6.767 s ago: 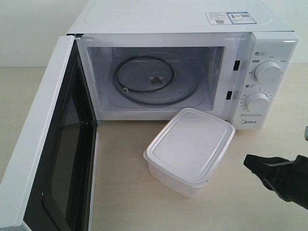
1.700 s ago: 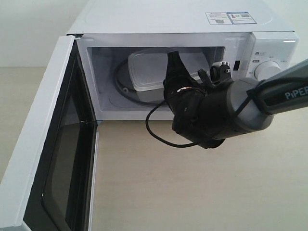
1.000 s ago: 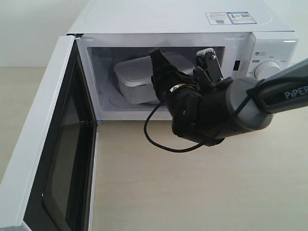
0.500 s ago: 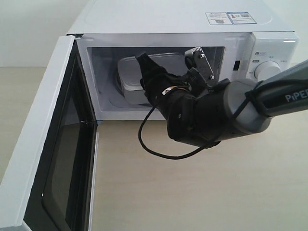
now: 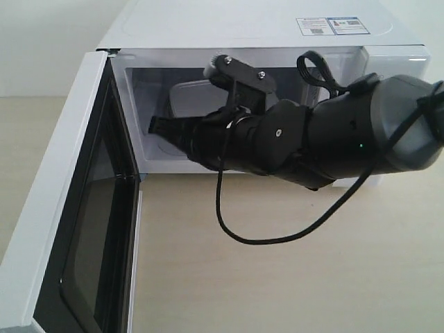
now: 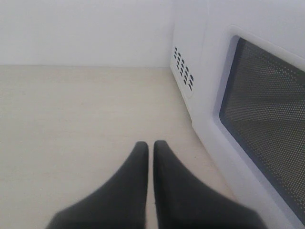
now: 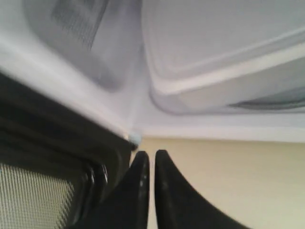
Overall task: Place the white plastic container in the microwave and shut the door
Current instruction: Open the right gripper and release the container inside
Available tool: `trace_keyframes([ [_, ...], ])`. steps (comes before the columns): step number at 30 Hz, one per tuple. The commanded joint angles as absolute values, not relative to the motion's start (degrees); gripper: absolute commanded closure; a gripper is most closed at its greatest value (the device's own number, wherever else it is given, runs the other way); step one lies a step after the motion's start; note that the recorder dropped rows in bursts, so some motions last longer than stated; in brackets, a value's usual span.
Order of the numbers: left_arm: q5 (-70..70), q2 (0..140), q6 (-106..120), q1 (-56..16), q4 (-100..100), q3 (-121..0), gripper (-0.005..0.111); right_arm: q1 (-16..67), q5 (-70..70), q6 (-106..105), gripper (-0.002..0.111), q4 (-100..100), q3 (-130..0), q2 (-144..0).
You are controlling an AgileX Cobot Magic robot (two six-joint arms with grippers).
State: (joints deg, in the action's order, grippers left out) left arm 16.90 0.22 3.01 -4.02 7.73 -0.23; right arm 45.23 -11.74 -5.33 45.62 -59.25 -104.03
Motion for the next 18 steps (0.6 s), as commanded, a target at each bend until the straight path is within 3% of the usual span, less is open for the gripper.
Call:
trace_keyframes([
  [1, 17.0, 0.0, 3.1, -4.1, 7.5, 0.0, 0.102, 45.3, -7.2, -17.9, 0.108, 45.2, -59.3, -103.5],
  [9, 17.0, 0.0, 3.1, -4.1, 7.5, 0.0, 0.102, 45.5, -6.6, -27.8, 0.108, 45.2, -58.6, -103.5],
  [18, 17.0, 0.0, 3.1, -4.1, 7.5, 0.0, 0.102, 50.3, -28.5, -25.4, 0.108, 43.8, -45.5, -103.5],
])
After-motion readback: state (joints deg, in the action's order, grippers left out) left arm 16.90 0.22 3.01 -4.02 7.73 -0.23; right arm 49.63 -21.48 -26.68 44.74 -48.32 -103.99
